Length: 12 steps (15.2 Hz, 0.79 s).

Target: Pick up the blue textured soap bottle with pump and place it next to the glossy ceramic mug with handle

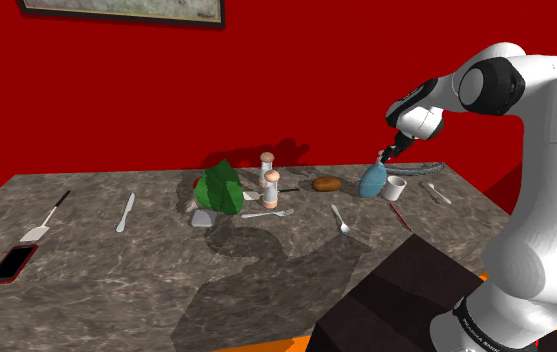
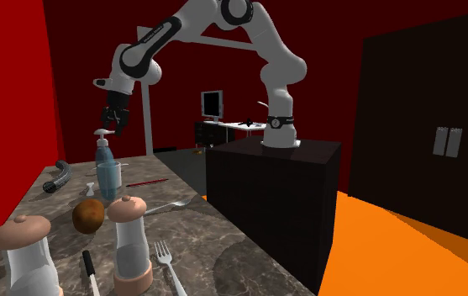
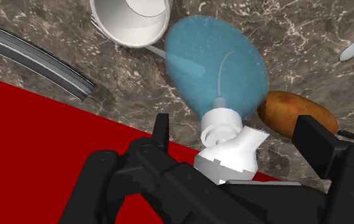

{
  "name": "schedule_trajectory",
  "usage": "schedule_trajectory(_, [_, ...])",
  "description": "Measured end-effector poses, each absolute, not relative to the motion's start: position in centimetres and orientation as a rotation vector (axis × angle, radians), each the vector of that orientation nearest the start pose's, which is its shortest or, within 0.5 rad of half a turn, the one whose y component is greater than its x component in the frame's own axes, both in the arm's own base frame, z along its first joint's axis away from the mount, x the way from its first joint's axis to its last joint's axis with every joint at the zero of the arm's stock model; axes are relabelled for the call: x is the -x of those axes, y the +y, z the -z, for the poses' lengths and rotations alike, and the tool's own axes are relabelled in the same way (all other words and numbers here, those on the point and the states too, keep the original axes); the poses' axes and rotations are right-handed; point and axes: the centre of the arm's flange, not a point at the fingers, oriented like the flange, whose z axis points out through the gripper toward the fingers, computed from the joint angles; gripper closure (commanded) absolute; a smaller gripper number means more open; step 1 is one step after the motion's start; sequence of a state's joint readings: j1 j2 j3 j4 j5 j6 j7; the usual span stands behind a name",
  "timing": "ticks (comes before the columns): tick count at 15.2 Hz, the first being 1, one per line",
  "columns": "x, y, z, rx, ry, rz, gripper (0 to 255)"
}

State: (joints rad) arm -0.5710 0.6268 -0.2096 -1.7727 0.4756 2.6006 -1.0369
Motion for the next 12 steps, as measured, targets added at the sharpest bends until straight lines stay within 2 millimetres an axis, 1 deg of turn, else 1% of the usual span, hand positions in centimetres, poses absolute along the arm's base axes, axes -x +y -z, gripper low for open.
schedule_trajectory(1, [-48.6,-47.5,-23.4,3.182,0.116,0.437,0])
schedule_trajectory(2, [-48.5,-47.4,-24.0,3.182,0.116,0.436,0])
schedule_trajectory(6, [-47.5,-47.2,-27.7,3.183,0.117,0.438,0])
schedule_trajectory(8, [-47.4,-47.1,-28.1,3.183,0.116,0.438,0])
schedule_trajectory(12, [-47.3,-47.1,-28.2,3.183,0.117,0.437,0])
